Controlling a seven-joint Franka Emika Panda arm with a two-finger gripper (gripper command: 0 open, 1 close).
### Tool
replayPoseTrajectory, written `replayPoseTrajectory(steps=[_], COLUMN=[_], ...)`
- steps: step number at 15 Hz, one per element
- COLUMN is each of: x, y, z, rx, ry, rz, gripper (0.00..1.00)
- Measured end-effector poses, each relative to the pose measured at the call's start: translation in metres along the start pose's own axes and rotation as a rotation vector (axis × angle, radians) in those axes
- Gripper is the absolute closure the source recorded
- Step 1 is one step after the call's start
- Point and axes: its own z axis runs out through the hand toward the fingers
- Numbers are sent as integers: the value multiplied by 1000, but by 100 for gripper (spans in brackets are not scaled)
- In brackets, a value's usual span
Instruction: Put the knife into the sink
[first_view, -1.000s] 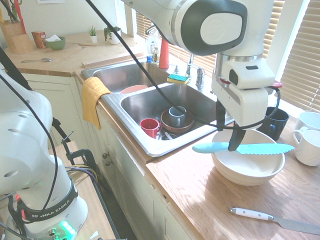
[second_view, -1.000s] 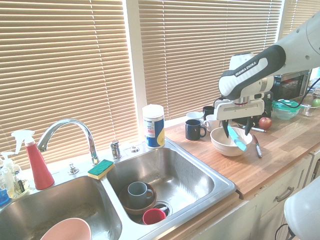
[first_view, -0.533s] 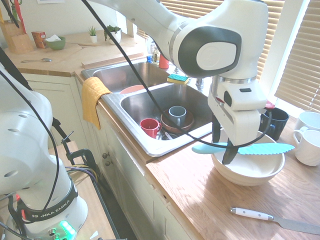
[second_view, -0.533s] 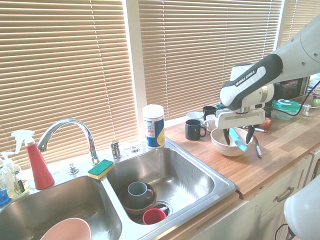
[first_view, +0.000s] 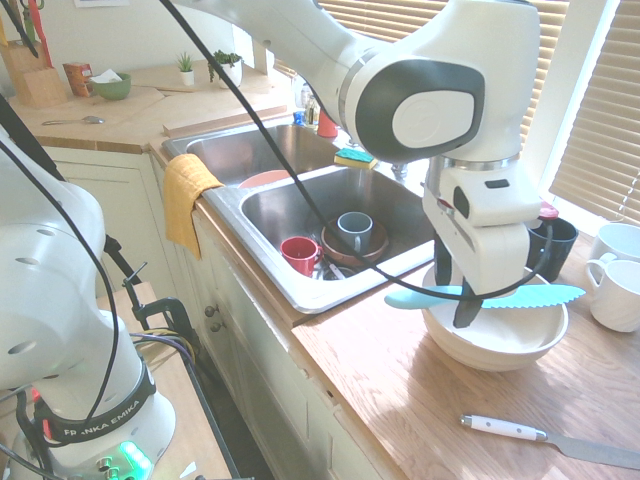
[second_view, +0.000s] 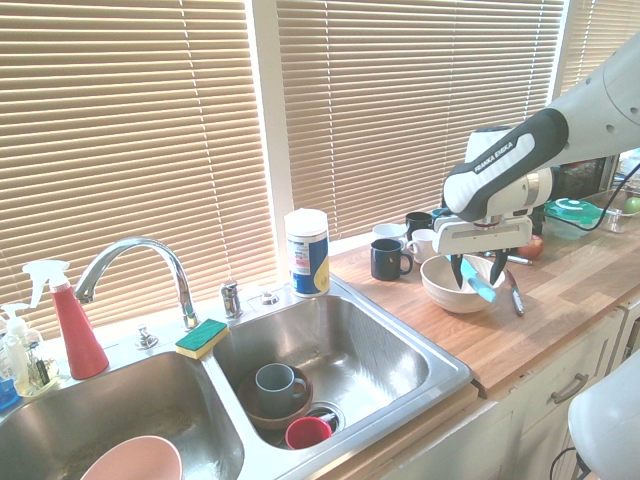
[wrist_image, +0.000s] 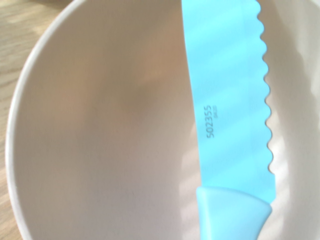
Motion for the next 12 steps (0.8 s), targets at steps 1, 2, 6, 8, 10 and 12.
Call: replayPoseTrajectory(steps=[1,2,6,8,10,12], x=[0,0,0,-2,-4,-5], y=[0,-1,-1,0,-1,-3], z=[0,0,3,6,7,7], rx=[2,4,4,0,1,1], ry=[2,3,1,-2,-2,-1], rz=[-3,-5,-12,-14,-18,-23], gripper=[100,100,100,100,100,100])
